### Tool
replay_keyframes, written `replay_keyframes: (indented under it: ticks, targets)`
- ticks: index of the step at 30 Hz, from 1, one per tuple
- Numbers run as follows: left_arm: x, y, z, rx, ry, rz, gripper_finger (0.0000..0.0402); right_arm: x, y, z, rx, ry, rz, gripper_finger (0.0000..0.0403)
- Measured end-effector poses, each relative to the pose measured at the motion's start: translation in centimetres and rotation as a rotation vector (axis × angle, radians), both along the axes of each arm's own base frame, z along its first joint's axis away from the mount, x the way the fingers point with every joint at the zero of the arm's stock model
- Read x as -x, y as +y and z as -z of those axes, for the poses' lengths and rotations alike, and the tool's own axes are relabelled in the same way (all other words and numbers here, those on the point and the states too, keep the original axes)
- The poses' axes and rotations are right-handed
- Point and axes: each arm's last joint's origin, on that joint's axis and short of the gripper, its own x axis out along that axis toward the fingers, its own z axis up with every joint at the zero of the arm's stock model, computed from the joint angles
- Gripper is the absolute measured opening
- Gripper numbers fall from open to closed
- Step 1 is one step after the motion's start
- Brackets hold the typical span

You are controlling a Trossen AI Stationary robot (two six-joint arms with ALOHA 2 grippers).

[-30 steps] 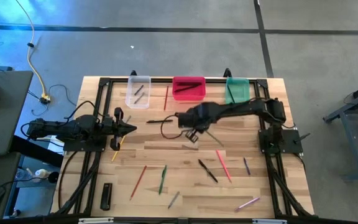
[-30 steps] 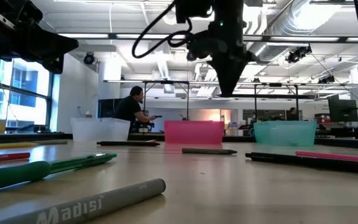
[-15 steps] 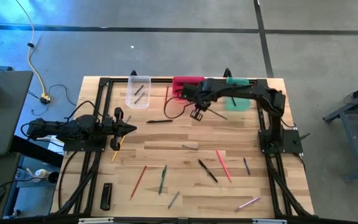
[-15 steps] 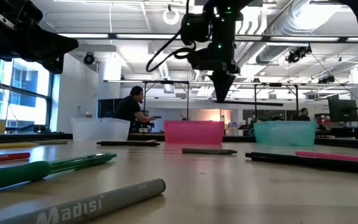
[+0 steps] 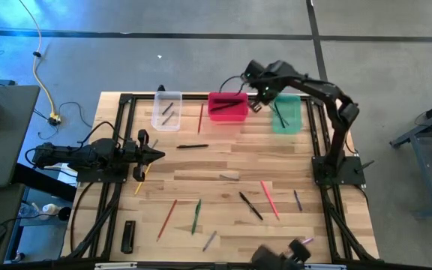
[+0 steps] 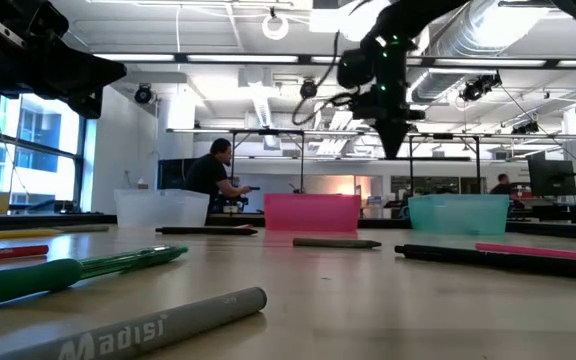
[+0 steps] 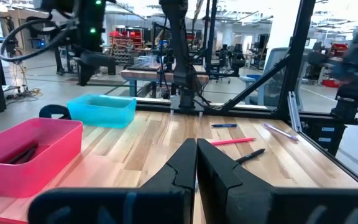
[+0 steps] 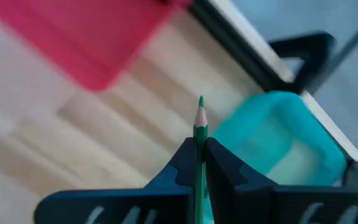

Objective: Sort crayons/erasers/pens/pencils in bins
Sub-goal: Put the green pencil into the blue bin

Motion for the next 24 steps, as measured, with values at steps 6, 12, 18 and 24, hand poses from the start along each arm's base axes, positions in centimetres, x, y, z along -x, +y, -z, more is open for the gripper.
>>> replay_keyframes:
  ticks: [6, 12, 18, 24]
  targets:
    - [0.0, 0.0, 0.0, 0.0, 0.0, 0.0, 0.0003, 3.2, -3.3, 0.0, 0.002, 0.012, 0.098, 0.0001]
    - [0.0, 0.0, 0.0, 0.0, 0.0, 0.0, 0.0003, 4.7, -4.7, 0.0, -0.009, 0.007, 0.13, 0.0]
    - [0.0, 0.0, 0.0, 0.0, 0.0, 0.0, 0.0003, 5.1, -5.0, 0.0, -0.016, 0.001, 0.122, 0.0]
    - [0.0, 0.0, 0.0, 0.0, 0.0, 0.0, 0.0003, 5.1, -5.0, 0.0, -0.019, 0.005, 0.115, 0.0]
